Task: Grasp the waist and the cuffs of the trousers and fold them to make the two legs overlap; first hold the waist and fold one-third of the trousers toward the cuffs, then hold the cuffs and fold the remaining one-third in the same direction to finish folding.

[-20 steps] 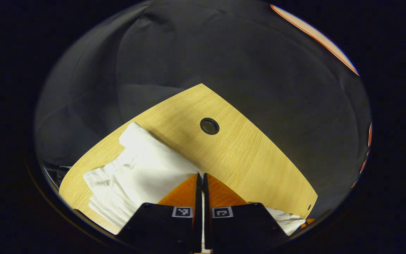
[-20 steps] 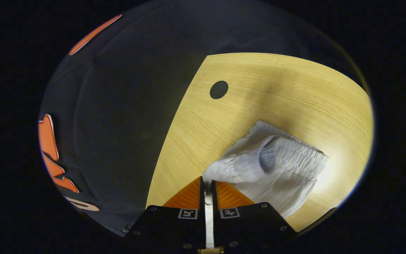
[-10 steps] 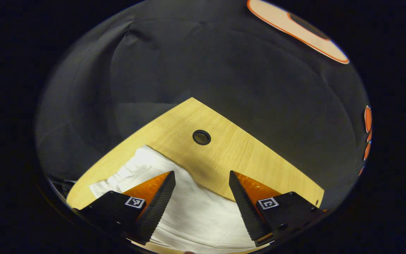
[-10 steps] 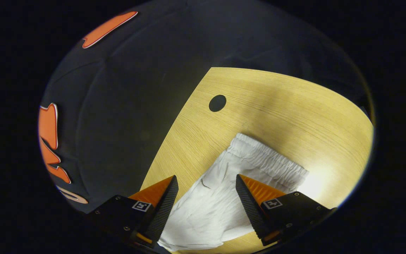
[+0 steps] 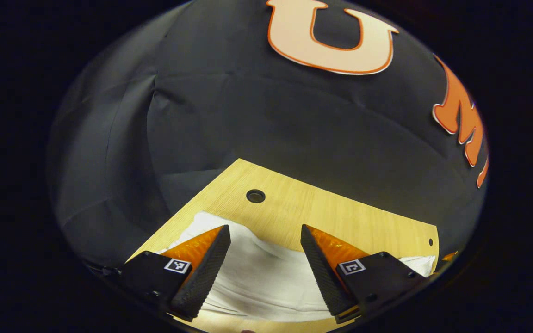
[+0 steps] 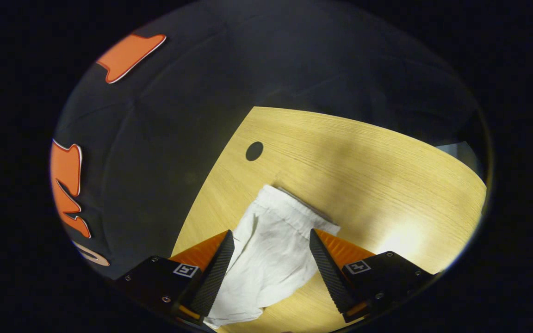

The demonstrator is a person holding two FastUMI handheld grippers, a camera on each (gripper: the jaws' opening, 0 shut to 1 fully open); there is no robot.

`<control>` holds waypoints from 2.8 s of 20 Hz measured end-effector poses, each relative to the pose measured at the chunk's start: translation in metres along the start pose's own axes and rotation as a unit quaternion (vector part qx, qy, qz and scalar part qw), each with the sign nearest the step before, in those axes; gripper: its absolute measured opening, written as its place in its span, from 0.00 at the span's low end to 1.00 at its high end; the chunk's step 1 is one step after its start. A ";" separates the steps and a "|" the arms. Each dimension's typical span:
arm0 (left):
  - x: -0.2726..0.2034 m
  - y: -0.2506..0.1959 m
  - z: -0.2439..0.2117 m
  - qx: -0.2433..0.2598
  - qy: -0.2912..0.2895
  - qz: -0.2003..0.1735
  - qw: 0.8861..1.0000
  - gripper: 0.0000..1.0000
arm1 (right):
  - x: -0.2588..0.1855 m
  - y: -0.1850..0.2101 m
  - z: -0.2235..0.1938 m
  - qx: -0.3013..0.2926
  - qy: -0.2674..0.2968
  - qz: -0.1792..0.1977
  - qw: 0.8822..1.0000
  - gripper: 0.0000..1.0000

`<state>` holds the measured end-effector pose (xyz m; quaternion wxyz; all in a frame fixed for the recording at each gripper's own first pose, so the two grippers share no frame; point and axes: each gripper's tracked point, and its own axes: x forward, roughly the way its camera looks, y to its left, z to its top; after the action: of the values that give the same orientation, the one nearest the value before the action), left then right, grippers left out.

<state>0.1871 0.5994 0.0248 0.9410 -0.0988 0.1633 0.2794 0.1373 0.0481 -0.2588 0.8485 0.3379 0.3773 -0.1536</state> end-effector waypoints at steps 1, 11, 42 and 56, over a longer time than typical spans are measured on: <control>0.001 -0.001 0.000 0.005 -0.001 -0.005 1.000 1.00 | 0.002 -0.008 0.000 0.004 0.002 -0.008 1.000 0.98; 0.010 0.002 0.000 -0.032 -0.014 -0.005 0.999 1.00 | 0.032 -0.035 -0.013 0.029 0.042 -0.038 0.998 0.99; 0.016 -0.003 -0.008 -0.035 0.005 0.010 0.999 1.00 | -0.039 0.100 -0.020 -0.156 -0.069 0.060 0.983 0.02; 0.029 0.012 0.016 -0.011 -0.007 -0.014 1.000 1.00 | -0.095 0.206 -0.144 -0.281 -0.040 0.135 0.949 0.02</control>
<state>0.2073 0.6280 0.0282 0.9447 -0.1099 0.1524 0.2689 0.1029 0.2971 -0.1636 0.9363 0.1273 0.3215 0.0615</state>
